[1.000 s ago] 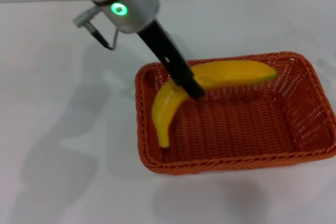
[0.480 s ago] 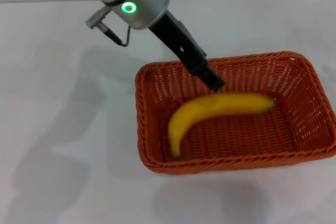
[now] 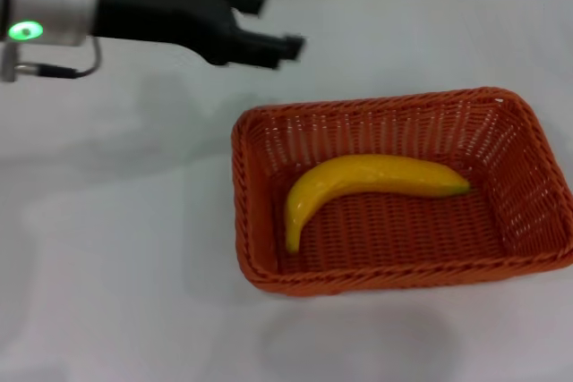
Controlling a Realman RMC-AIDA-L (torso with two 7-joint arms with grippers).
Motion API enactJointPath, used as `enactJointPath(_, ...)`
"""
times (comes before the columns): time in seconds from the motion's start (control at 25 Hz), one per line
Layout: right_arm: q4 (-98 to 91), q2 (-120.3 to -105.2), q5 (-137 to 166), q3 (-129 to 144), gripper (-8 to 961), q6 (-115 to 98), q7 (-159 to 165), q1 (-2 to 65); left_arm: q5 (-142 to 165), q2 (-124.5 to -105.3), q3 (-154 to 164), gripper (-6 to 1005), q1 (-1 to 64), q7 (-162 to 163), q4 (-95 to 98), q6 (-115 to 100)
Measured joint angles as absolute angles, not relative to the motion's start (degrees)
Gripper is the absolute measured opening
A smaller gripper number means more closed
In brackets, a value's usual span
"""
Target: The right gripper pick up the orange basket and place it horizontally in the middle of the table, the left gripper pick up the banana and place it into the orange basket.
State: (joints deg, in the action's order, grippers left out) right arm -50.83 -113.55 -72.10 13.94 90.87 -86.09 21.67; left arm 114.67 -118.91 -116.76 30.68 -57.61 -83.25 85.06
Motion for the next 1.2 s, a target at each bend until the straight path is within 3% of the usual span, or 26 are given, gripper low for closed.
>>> enactJointPath(0.16,-48.7,-114.96,-73.69,10.22,715,90.36,-94.2,21.14,104.65,-119.01,-118.73,812,20.03,-66.26,-85.68,79.33)
enactJointPath(0.32,-38.73,-114.86,-82.87,8.21,715,89.7,-108.84,19.12,90.11,-119.26,-121.29,812,9.0,-80.09,-82.7,74.37)
enactJointPath(0.52,-29.5,-114.87,-89.09,8.06,716,89.63,-119.99,17.23,74.75,-119.21,-124.38,812,3.24,-95.16,-72.21,74.86)
enactJointPath(0.92,-16.46,-114.78,-90.74,7.32,716,88.85,-135.91,15.78,55.07,-119.24,-129.62,812,1.33,-122.61,-43.6,81.38)
enactJointPath(1.2,-13.65,-114.83,-91.19,7.29,716,87.46,-139.01,16.23,51.84,-119.26,-130.1,812,1.29,-128.25,-39.0,81.62)
